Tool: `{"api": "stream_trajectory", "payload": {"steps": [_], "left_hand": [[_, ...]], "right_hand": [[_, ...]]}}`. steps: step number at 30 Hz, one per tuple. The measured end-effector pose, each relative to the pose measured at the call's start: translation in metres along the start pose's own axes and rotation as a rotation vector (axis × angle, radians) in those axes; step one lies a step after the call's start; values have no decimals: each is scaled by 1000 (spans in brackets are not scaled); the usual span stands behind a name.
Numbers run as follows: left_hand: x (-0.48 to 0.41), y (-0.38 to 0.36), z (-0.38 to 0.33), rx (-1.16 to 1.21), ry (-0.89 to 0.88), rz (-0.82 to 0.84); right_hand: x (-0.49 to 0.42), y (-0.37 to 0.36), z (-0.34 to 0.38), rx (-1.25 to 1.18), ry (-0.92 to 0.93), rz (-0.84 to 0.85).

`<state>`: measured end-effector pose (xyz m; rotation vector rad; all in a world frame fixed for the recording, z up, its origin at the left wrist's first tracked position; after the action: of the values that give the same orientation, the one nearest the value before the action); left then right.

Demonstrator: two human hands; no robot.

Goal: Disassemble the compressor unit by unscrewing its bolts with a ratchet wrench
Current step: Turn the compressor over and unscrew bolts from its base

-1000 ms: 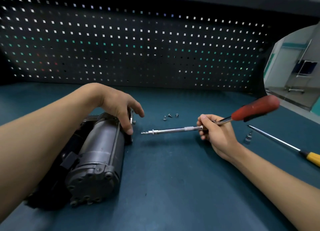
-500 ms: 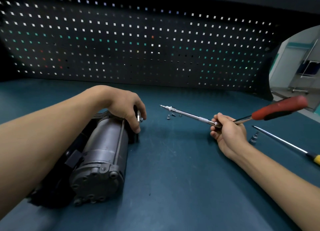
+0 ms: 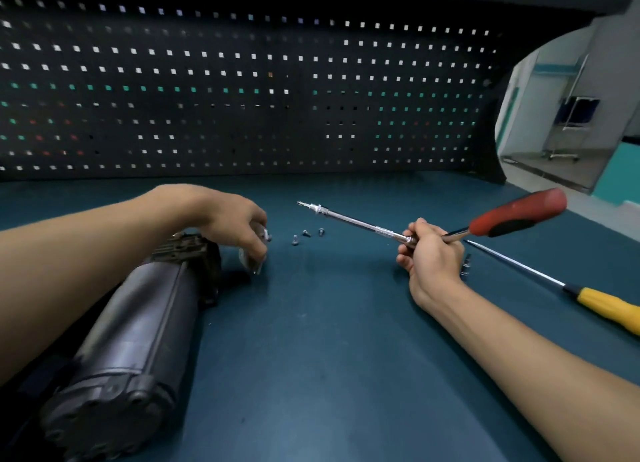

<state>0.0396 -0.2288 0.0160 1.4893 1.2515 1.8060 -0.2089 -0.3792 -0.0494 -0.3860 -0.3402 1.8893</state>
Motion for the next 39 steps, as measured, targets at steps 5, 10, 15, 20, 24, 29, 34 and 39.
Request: {"api": "stream_trajectory", "payload": {"steps": [5,10,15,20,24,29,34,39], "left_hand": [[-34,14,-23,-132,133,19],[-54,8,-32,-145,157,72],[-57,6,-22,-109,145,35],[-53,11,-9,-106,138,8],[-44,14,3,-24,130,7],[-40,18,13,241,-8,-124],[-44,10,30,569,-83,-141],[-44,5,38,638,-94,-53]], "right_hand": [[-6,5,-2,11,8,-11],[-9,2,-4,39,7,3],[-9,2,-4,47,14,-4],[-9,2,-3,27,15,5],[-8,0,-3,40,16,7],[-7,0,-3,35,16,8],[-7,1,-3,23,12,10],[-9,1,-4,42,7,21]]}}
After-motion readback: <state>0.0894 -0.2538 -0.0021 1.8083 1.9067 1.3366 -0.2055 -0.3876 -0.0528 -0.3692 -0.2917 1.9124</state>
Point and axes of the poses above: each hand's wrist, its own x-axis away from the middle knuckle, its own y-axis out of the back of the hand, z = x × y, the point moved 7 cm from there along -x, towards the middle knuckle, and after that the axes turned 14 degrees about z, right-handed, at the moved point
